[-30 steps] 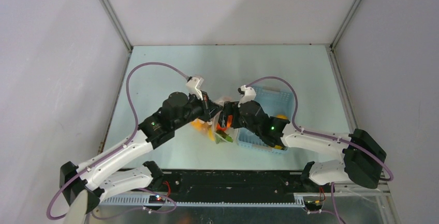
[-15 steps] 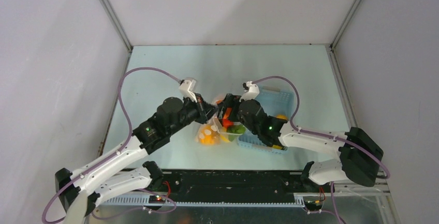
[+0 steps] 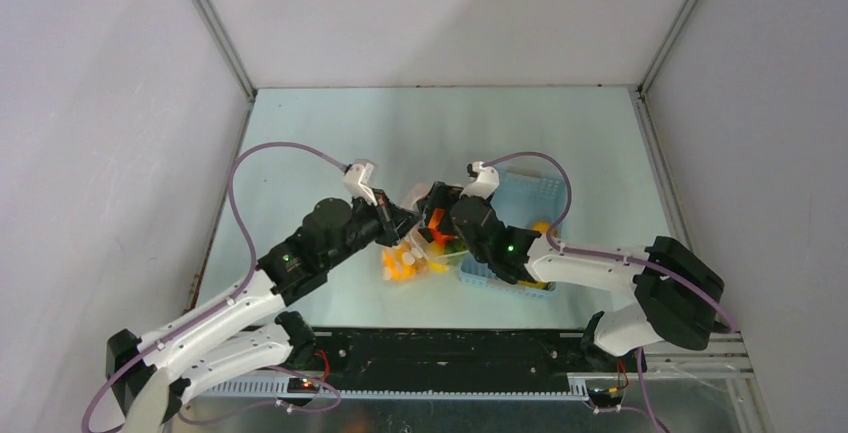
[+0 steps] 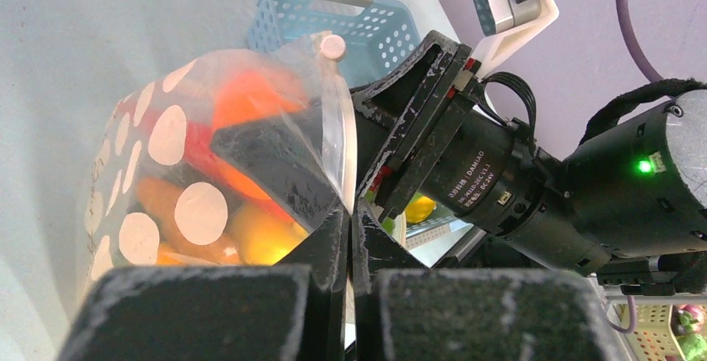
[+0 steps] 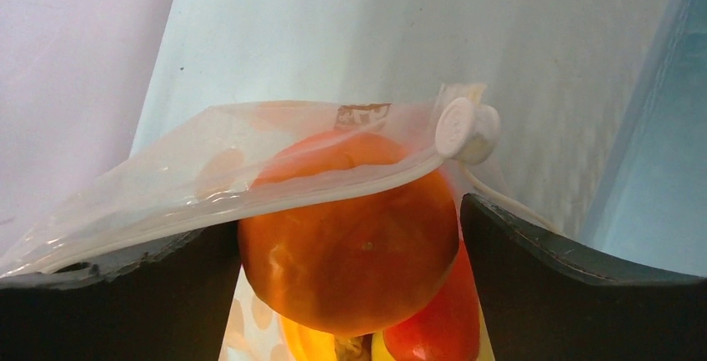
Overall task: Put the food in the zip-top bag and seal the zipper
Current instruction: Place the fake fruit in the zipper food storage bag, then adjust the zipper food storage bag at the center of the board.
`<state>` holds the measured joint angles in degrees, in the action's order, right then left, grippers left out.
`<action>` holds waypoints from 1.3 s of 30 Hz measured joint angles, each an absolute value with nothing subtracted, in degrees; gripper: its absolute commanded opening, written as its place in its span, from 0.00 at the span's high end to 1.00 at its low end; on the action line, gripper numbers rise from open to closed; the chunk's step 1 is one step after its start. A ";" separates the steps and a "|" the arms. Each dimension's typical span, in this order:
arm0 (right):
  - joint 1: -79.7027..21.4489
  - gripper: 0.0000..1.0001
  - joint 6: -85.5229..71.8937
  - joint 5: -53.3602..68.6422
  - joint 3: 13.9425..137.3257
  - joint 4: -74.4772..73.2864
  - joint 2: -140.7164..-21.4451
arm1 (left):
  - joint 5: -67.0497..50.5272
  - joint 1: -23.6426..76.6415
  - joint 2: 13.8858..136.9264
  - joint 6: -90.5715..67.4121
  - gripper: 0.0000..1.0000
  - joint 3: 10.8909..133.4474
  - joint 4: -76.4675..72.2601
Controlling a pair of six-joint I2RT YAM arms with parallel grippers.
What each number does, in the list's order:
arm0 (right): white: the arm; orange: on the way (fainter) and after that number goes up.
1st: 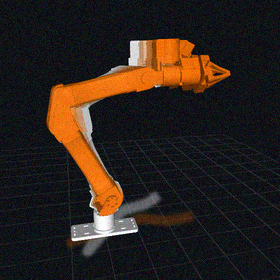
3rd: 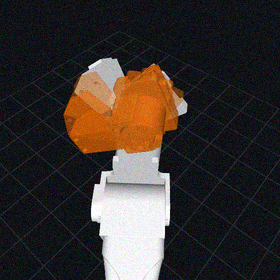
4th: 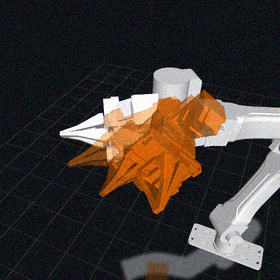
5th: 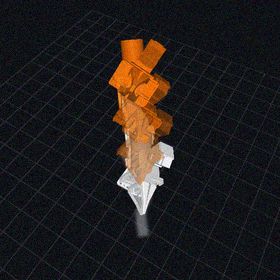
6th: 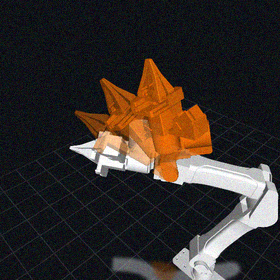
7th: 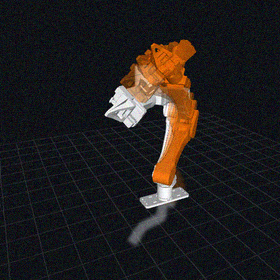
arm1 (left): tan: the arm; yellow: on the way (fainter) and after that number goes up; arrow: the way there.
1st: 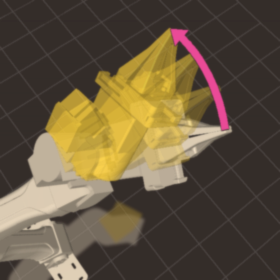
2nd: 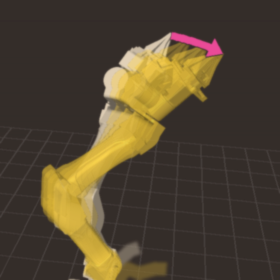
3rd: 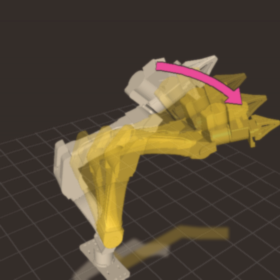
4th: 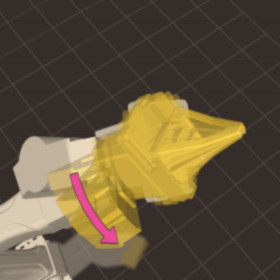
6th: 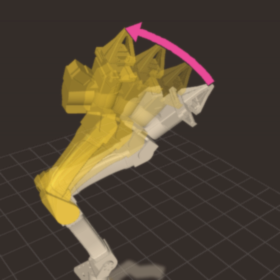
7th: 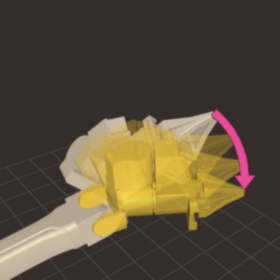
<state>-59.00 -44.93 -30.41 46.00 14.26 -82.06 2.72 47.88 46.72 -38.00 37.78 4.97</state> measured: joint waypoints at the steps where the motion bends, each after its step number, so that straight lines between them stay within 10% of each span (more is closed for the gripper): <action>1: -59.18 0.00 -44.47 -30.87 46.11 14.06 -81.95 | 2.70 47.90 46.72 -38.06 1.00 37.78 4.93; 23: -60.60 0.04 -31.64 -25.19 46.96 6.55 -66.15 | 8.56 48.07 44.45 -38.50 1.00 38.20 7.40; 35: -53.67 0.29 -34.92 -23.62 43.72 -11.40 -63.75 | 8.86 47.81 44.18 -37.58 1.00 38.20 7.88; 39: -53.19 0.51 -34.70 -21.26 43.35 -10.31 -66.06 | 8.88 47.81 44.16 -37.52 1.00 38.20 7.99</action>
